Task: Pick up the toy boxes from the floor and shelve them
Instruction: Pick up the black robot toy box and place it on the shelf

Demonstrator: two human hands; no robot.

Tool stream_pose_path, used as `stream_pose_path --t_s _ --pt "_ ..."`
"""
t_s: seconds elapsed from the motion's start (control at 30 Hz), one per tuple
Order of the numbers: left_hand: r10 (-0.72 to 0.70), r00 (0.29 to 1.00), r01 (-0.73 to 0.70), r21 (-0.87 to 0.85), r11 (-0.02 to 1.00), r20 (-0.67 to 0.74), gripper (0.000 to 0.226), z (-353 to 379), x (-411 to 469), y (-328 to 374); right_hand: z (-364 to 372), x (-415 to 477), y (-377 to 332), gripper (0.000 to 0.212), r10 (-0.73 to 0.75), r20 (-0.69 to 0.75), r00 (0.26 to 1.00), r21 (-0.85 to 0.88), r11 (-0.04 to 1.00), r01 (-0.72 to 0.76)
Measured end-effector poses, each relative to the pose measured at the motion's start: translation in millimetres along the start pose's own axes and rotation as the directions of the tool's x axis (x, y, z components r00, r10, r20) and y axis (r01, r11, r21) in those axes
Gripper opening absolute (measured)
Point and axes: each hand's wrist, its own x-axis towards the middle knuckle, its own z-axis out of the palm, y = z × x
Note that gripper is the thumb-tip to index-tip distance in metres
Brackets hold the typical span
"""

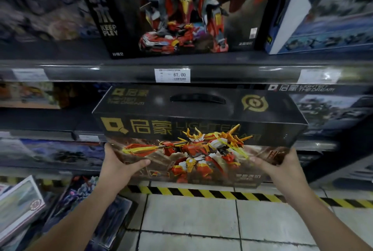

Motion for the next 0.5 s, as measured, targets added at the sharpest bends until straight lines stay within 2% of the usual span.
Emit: stream_pose_path --t_s 0.2,0.37,0.5 --pt "-0.001 0.999 -0.003 -0.12 0.993 -0.035 0.104 -4 25 0 17 29 -6 0.089 -0.025 0.063 0.998 0.012 1.0 0.024" --pt "0.005 1.0 -0.009 -0.188 0.982 -0.024 0.081 1 48 -8 30 58 5 0.085 -0.015 0.071 0.997 -0.023 1.0 0.017" --pt "0.072 0.996 -0.08 -0.2 0.977 -0.047 0.053 11 66 -12 45 77 16 0.055 -0.01 0.096 0.995 0.026 1.0 0.008"
